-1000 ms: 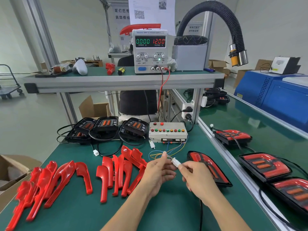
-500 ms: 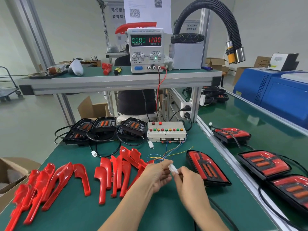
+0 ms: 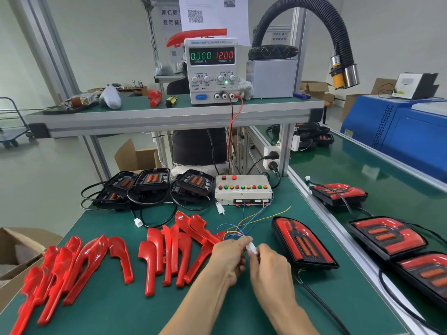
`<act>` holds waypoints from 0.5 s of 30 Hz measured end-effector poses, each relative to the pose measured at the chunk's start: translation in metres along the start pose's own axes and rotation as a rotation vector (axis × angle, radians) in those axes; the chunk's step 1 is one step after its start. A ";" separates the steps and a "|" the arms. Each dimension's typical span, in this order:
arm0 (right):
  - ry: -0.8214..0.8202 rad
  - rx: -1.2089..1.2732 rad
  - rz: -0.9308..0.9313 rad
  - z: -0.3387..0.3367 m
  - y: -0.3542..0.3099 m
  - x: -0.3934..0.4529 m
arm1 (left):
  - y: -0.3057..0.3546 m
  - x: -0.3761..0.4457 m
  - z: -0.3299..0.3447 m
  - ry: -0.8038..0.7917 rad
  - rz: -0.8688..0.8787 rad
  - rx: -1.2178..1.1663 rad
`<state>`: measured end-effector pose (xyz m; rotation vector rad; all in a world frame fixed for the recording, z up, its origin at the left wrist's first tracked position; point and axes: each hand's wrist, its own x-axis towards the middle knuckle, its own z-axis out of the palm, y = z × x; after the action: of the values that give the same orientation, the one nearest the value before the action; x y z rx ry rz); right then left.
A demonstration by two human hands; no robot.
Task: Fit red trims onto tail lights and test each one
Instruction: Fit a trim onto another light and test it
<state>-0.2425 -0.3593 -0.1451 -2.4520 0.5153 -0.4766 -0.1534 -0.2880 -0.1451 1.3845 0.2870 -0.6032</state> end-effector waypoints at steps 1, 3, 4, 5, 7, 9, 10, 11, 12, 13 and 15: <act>-0.004 -0.003 0.010 0.002 -0.001 0.000 | -0.002 0.001 0.001 0.002 0.003 -0.020; -0.015 0.009 0.029 0.004 -0.002 0.001 | -0.008 0.002 0.005 0.017 0.011 -0.043; -0.018 0.032 0.038 0.006 -0.001 0.000 | -0.010 0.001 0.007 0.033 0.022 -0.051; -0.021 0.061 0.048 0.007 -0.001 -0.001 | -0.013 0.000 0.009 0.058 0.041 -0.058; -0.022 0.124 0.079 0.011 0.001 -0.002 | -0.017 -0.001 0.013 0.125 0.108 -0.038; -0.023 0.173 0.119 0.015 0.004 -0.003 | -0.020 -0.004 0.016 0.188 0.186 0.021; -0.020 0.197 0.133 0.017 0.006 -0.004 | -0.021 -0.005 0.017 0.207 0.218 0.043; -0.013 0.224 0.147 0.019 0.007 -0.004 | -0.021 -0.006 0.018 0.221 0.242 0.060; -0.006 0.252 0.159 0.021 0.008 -0.005 | -0.021 -0.007 0.019 0.230 0.259 0.077; 0.001 0.276 0.168 0.022 0.009 -0.005 | -0.022 -0.007 0.019 0.235 0.270 0.095; 0.018 0.312 0.179 0.026 0.011 -0.006 | -0.022 -0.007 0.020 0.230 0.272 0.111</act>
<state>-0.2391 -0.3529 -0.1729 -2.0856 0.6126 -0.4672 -0.1746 -0.3075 -0.1564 1.5714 0.2448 -0.2376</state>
